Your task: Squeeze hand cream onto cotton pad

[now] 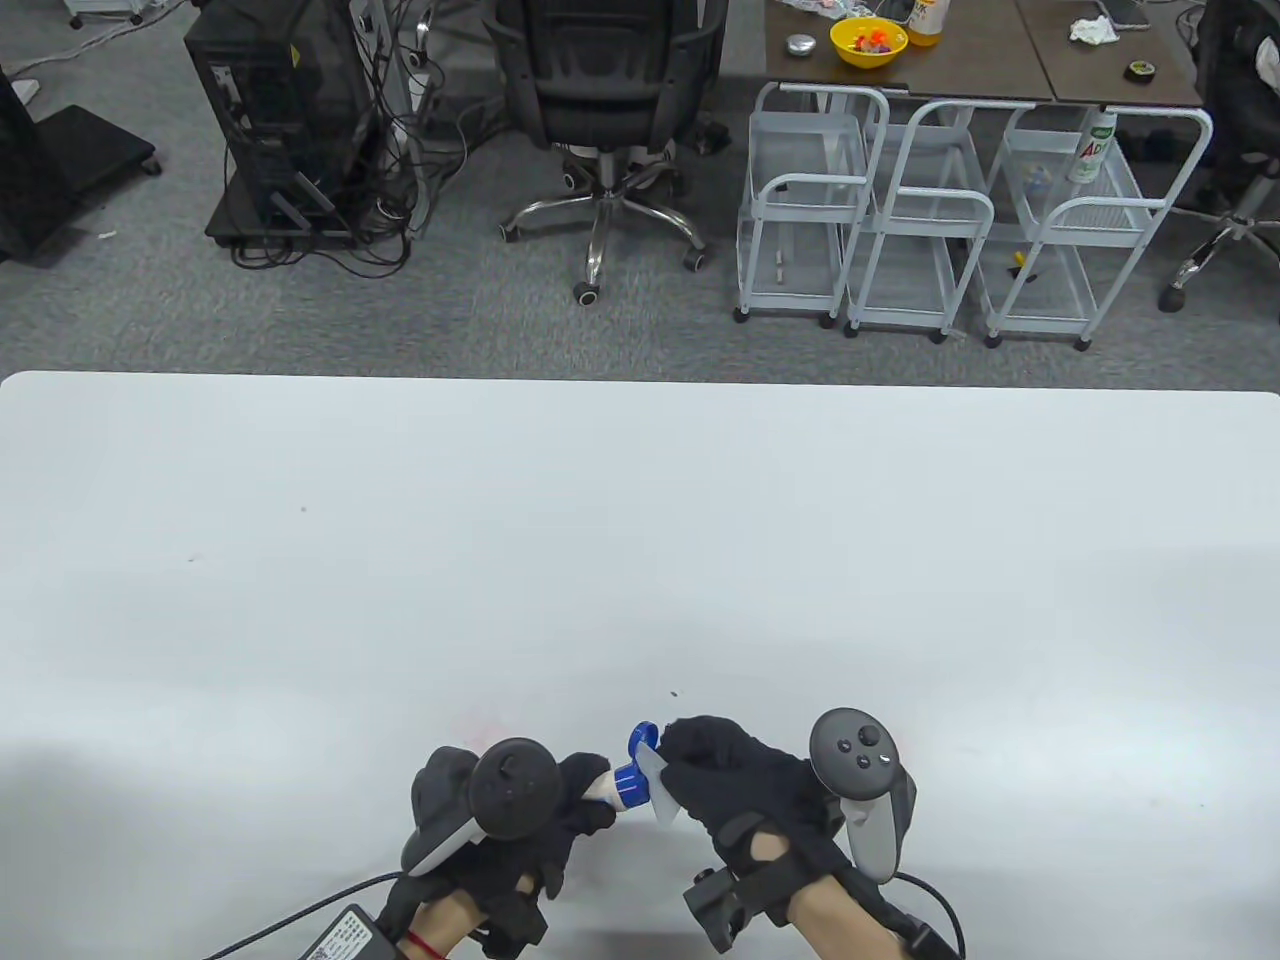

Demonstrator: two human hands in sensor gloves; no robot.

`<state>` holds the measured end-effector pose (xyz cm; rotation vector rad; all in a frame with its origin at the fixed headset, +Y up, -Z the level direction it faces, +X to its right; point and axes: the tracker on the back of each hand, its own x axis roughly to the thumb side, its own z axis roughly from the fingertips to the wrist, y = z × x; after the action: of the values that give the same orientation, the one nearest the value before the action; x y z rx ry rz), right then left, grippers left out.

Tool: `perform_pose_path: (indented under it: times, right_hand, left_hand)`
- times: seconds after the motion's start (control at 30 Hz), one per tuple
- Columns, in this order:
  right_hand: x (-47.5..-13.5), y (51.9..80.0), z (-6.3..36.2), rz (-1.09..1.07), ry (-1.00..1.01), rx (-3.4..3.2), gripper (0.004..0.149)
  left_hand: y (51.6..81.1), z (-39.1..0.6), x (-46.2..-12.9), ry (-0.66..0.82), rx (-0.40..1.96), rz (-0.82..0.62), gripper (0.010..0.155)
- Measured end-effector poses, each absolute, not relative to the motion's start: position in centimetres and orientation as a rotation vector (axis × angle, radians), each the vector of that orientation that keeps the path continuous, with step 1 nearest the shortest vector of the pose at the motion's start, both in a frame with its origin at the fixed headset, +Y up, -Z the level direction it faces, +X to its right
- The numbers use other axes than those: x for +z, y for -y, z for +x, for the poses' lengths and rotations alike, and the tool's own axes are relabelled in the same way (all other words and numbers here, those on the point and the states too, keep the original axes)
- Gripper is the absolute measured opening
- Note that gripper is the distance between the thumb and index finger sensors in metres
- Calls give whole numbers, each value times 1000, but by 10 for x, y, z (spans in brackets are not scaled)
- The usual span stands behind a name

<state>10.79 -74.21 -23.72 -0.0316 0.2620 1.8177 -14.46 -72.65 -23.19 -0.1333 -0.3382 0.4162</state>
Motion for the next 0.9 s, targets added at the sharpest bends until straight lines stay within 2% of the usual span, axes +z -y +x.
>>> perform_pose_path:
  times: [0.9]
  right_hand:
    - [-238,745,104,-30,-307,1787,39]
  left_hand:
    - [725,-145,-233,314,405,-174,49]
